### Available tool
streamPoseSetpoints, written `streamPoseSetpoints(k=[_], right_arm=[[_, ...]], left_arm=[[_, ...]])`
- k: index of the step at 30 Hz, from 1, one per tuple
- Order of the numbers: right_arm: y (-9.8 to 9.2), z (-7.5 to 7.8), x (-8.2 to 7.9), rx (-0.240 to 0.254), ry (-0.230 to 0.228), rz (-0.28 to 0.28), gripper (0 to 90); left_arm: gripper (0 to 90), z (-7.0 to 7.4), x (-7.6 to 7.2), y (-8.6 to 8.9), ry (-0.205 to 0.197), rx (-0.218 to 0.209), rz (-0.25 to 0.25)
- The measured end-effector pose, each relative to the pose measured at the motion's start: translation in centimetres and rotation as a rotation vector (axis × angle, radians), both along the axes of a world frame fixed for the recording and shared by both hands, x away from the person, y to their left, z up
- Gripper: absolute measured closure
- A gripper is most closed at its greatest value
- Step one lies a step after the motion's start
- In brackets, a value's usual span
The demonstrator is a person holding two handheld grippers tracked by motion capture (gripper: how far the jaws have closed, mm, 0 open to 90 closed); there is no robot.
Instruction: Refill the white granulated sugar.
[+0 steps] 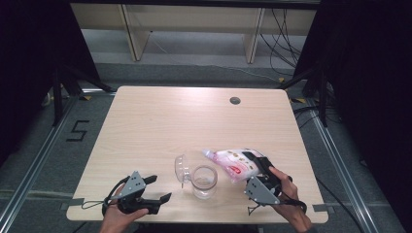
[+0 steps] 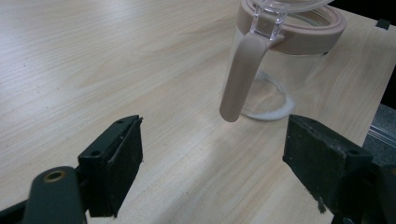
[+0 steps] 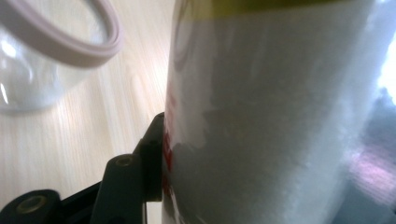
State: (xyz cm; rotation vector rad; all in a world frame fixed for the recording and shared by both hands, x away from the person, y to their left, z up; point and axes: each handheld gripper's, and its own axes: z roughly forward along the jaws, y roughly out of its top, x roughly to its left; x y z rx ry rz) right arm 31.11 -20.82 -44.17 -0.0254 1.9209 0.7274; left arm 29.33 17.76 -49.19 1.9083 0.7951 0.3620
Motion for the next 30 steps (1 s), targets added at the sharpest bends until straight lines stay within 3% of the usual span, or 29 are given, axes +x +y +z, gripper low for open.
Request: streamPoseSetpoints(k=[1,2,4,5,8,10,11,12,14,16,18,20,21,23,25,27,28,30], right_arm=[[0.0,0.0,0.0,0.000,0.000,0.000,49.8],[0.1,0.4,0.1,-0.059,-0.039,0.028,49.8],[0.3,0.1,-0.3,-0.059,-0.022,0.008,49.8],[0.5,0.0,-0.4,-0.083,-0.018,0.012,49.9],[0.7,0.0,-0.7,-0.148,-0.058,0.024,49.9],[0.8,0.0,-0.8,-0.151,-0.055,0.020,50.0],[0.8,0.2,-0.7,-0.193,-0.085,0.040,50.0],[0.8,-0.1,-0.9,-0.154,-0.049,0.021,50.0],[0.7,-0.1,-0.8,-0.164,-0.052,0.032,50.1],[0.7,0.3,-0.8,-0.218,-0.099,0.045,50.1],[0.7,-0.1,-0.9,-0.207,-0.091,0.023,50.1],[0.6,0.0,-1.0,-0.238,-0.111,0.017,50.2],[0.7,0.3,-0.7,-0.278,-0.145,0.056,50.2],[0.7,0.0,-1.0,-0.281,-0.148,0.034,50.2],[0.9,0.0,-1.0,-0.344,-0.176,0.038,50.3],[1.1,0.3,-1.2,-0.399,-0.204,0.039,50.3],[1.1,0.0,-1.3,-0.381,-0.188,0.032,50.4],[1.4,0.3,-1.3,-0.447,-0.238,0.054,50.4]], left_arm=[[18.8,0.0,0.0,0.0,0.000,0.000,0.000],[18.8,0.0,0.0,0.0,-0.004,-0.008,0.002],[17.4,0.0,0.0,0.0,-0.006,-0.007,0.003],[17.3,-0.1,0.0,-0.1,-0.005,-0.011,0.005],[16.7,0.0,0.1,0.1,-0.017,0.007,-0.005],[16.7,0.0,0.1,0.1,-0.019,0.008,-0.005],[16.7,0.0,0.1,0.0,-0.018,-0.004,-0.002],[16.7,0.0,0.0,0.0,-0.008,-0.012,0.007],[16.7,0.1,0.1,0.1,-0.021,0.005,-0.006],[16.7,0.1,0.1,0.1,-0.019,0.008,-0.005],[16.7,0.0,0.2,0.1,-0.021,0.000,-0.007],[16.7,0.0,0.1,0.1,-0.020,-0.002,-0.005],[16.7,0.0,0.1,0.1,-0.020,-0.002,-0.006],[16.7,0.0,0.1,0.0,-0.009,-0.009,0.005],[16.7,0.0,0.1,0.0,-0.022,-0.001,-0.005],[16.7,0.0,0.0,0.0,-0.006,-0.010,0.008],[16.7,0.0,0.0,-0.1,-0.007,-0.013,0.007],[16.7,0.0,0.0,-0.1,-0.008,-0.015,0.008]])
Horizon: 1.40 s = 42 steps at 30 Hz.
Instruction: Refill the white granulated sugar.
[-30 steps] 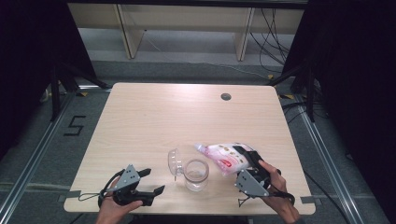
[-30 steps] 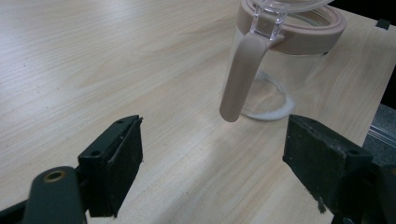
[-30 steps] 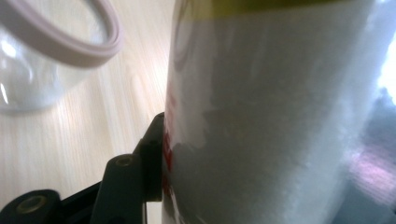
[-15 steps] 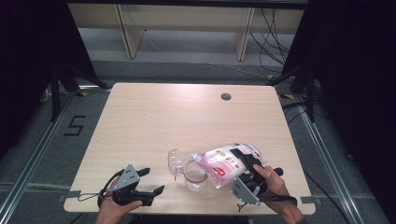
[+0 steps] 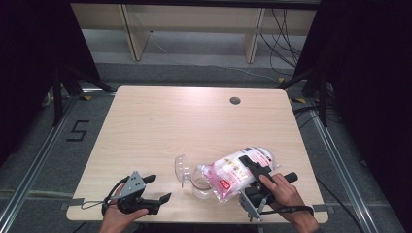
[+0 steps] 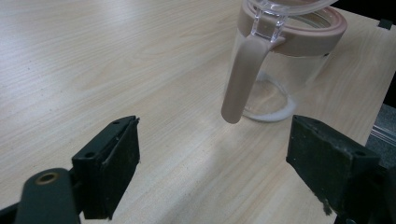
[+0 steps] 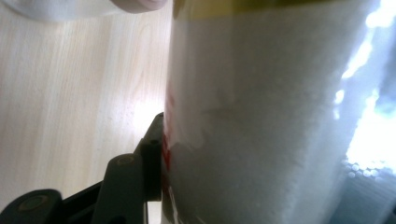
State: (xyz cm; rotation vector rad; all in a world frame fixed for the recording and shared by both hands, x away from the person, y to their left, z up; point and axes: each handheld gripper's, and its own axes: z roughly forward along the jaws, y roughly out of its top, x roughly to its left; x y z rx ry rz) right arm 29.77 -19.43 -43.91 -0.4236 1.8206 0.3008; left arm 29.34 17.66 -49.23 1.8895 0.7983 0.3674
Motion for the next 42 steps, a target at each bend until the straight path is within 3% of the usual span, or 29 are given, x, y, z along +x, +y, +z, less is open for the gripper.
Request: streamPoseSetpoints(k=[1,2,4,6,12,15,23,26,33,34,35,42], right_arm=[[-0.02,-0.29,-0.19,0.011,0.020,-0.028,50.5],[0.13,-0.11,-0.15,-0.021,-0.003,-0.006,50.5],[0.08,-0.34,-0.35,-0.007,0.011,-0.024,50.6],[0.08,-0.21,-0.42,-0.025,0.006,-0.018,50.7],[0.47,-0.01,-0.45,-0.127,-0.052,0.013,50.9],[0.32,-0.21,-0.53,-0.115,-0.042,-0.011,51.0],[0.53,-0.04,-0.69,-0.200,-0.094,-0.005,51.2],[0.66,0.17,-0.62,-0.203,-0.104,0.022,51.3],[0.47,-0.15,-0.60,-0.202,-0.097,0.006,51.5],[0.54,-0.07,-0.65,-0.225,-0.106,0.007,51.5],[0.48,-0.24,-0.76,-0.222,-0.091,-0.016,51.5],[0.52,-0.11,-0.82,-0.238,-0.121,-0.017,51.7]], left_arm=[[16.7,0.04,0.05,0.05,-0.005,0.009,-0.009],[16.7,0.05,0.11,0.12,-0.012,0.020,-0.016],[16.7,0.01,0.00,0.03,0.004,0.005,-0.002],[16.7,0.09,0.07,0.10,-0.009,0.006,-0.012],[16.7,0.18,-0.04,0.12,-0.004,0.013,-0.003],[16.7,0.18,-0.03,0.13,-0.004,0.013,-0.003],[16.7,0.15,0.01,0.09,-0.004,0.017,-0.002],[16.7,0.16,0.00,0.10,-0.006,0.017,-0.004],[16.7,0.13,0.00,0.06,-0.003,0.012,-0.006],[16.7,0.16,0.01,0.08,-0.005,0.017,-0.003],[16.7,0.16,0.01,0.10,-0.006,0.017,-0.004],[16.7,0.12,-0.02,0.01,-0.001,0.009,-0.007]])
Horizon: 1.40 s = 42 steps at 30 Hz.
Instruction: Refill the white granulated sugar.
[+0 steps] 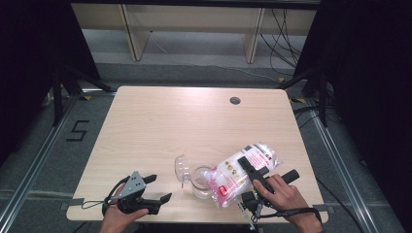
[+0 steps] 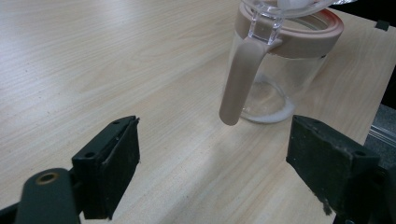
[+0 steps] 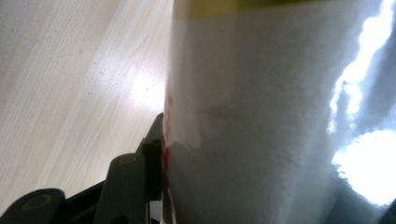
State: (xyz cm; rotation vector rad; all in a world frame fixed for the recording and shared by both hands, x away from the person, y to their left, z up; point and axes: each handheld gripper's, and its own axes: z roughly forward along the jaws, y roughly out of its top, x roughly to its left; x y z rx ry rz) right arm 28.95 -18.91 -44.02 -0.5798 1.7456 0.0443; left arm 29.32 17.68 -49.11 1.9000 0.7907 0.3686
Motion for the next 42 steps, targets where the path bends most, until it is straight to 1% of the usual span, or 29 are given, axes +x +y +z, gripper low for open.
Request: streamPoseSetpoints(k=[4,5,7,8,10,11,13,14,15,16,17,19,20,21,23,24,27,31,35,36,37,38,39,40,41,42], right_arm=[[-0.03,-0.03,0.04,-0.004,-0.002,0.001,51.8],[-0.04,-0.01,0.05,-0.012,-0.002,0.003,51.8],[0.10,0.20,0.15,-0.041,-0.018,0.028,51.8],[0.07,0.23,0.12,-0.038,-0.016,0.024,51.8],[-0.06,0.16,-0.01,-0.020,-0.010,0.003,51.9],[0.00,0.27,0.10,-0.027,-0.009,0.018,51.9],[-0.02,0.30,0.01,-0.026,-0.013,0.014,51.9],[0.06,0.33,0.06,-0.033,-0.014,0.025,51.9],[-0.02,0.13,-0.06,-0.015,-0.005,0.005,52.0],[-0.02,0.13,-0.06,-0.015,-0.005,0.005,52.0],[0.00,0.05,-0.07,-0.013,-0.002,0.004,52.0],[0.14,-0.03,-0.07,-0.029,0.001,0.002,52.0],[0.23,-0.05,0.00,-0.041,0.001,0.011,52.0],[0.22,-0.15,-0.04,-0.037,0.004,0.004,52.0],[0.25,-0.21,-0.03,-0.038,0.006,0.006,52.1],[0.23,-0.27,0.00,-0.030,0.002,0.013,52.1],[0.26,-0.22,-0.02,-0.035,-0.004,0.015,52.2],[0.18,-0.16,-0.10,-0.028,-0.005,0.012,52.3],[0.11,-0.21,-0.09,-0.020,0.007,0.008,52.3],[0.16,-0.11,-0.09,-0.031,0.008,0.009,52.3],[0.28,0.09,0.01,-0.052,-0.006,0.034,52.3],[0.26,0.07,0.00,-0.051,-0.004,0.033,52.4],[0.08,-0.21,-0.14,-0.028,0.012,0.004,52.3],[0.08,-0.21,-0.14,-0.028,0.012,0.004,52.3],[0.10,-0.17,-0.09,-0.032,-0.001,0.020,52.4],[0.06,-0.22,-0.10,-0.028,0.009,0.012,52.4]], left_arm=[[16.7,-0.01,0.04,0.03,-0.001,0.000,0.000],[16.7,0.02,0.00,0.04,-0.001,0.003,0.003],[16.7,-0.01,0.04,0.02,-0.001,-0.001,0.000],[16.7,-0.06,0.04,-0.03,0.000,-0.007,0.001],[16.7,-0.01,0.01,0.01,0.000,0.000,0.001],[16.7,-0.01,0.01,0.01,-0.001,0.000,0.001],[16.7,0.00,0.03,0.04,-0.003,0.001,0.001],[16.7,-0.01,0.04,0.04,-0.004,0.001,0.001],[16.7,-0.01,0.03,0.04,-0.003,0.001,0.001],[16.7,0.00,0.02,0.03,-0.002,0.001,0.002],[16.7,0.04,0.00,0.05,-0.005,0.009,0.004],[16.7,0.05,-0.01,0.05,-0.006,0.009,0.004],[16.7,0.05,0.00,0.06,-0.007,0.009,0.003],[16.7,0.05,0.00,0.07,-0.007,0.009,0.004],[16.7,0.05,0.00,0.06,-0.007,0.007,0.005],[16.7,0.04,0.00,0.06,-0.007,0.007,0.005],[16.7,0.04,-0.01,0.05,-0.006,0.009,0.004],[16.7,0.05,0.00,0.07,-0.008,0.011,0.004],[16.7,0.05,-0.01,0.06,-0.008,0.008,0.005],[16.7,0.05,-0.01,0.06,-0.008,0.009,0.005],[16.7,0.05,-0.01,0.06,-0.008,0.009,0.004],[16.7,0.06,-0.01,0.07,-0.008,0.009,0.004],[16.7,0.06,-0.01,0.07,-0.008,0.009,0.004],[16.7,0.05,-0.01,0.07,-0.008,0.009,0.005],[16.7,0.05,-0.01,0.08,-0.008,0.009,0.005],[16.7,0.06,-0.01,0.08,-0.009,0.009,0.005]])
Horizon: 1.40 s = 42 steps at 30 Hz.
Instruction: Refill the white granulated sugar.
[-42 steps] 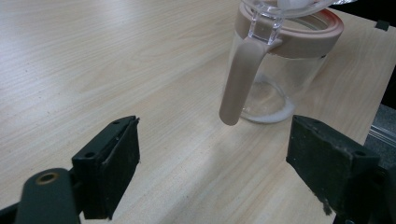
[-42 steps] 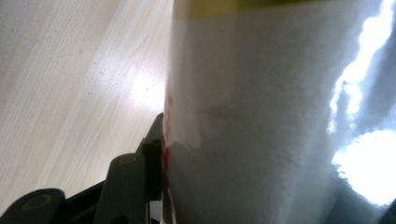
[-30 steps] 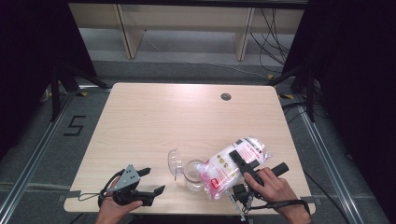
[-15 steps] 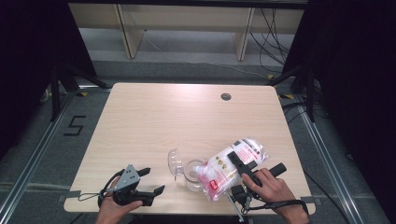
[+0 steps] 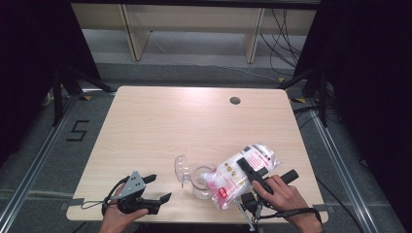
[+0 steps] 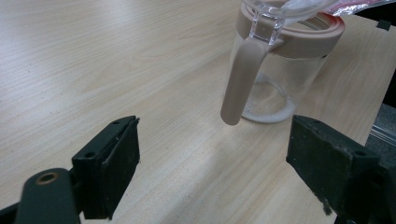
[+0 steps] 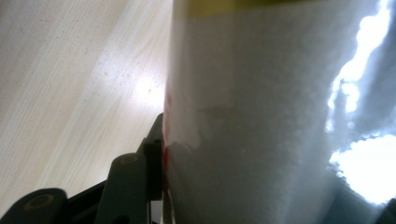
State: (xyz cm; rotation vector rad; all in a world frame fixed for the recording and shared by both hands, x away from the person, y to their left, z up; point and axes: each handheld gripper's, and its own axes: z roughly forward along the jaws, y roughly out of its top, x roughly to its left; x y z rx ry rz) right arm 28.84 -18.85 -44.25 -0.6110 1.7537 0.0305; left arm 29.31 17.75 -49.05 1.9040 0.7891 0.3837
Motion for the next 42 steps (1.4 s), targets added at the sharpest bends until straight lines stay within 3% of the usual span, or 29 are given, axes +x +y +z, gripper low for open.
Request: streamPoseSetpoints(k=[9,23,42], right_arm=[[0.19,0.25,0.01,-0.028,-0.012,0.025,52.6],[-0.05,0.13,-0.04,0.001,-0.005,0.014,52.7],[-0.13,0.18,-0.04,0.004,0.005,0.008,52.9]], left_arm=[[16.7,0.00,0.00,0.00,0.000,0.000,0.000],[16.7,-0.01,-0.01,-0.02,0.002,0.001,0.000],[16.7,-0.02,0.00,-0.01,0.001,0.000,0.000]])
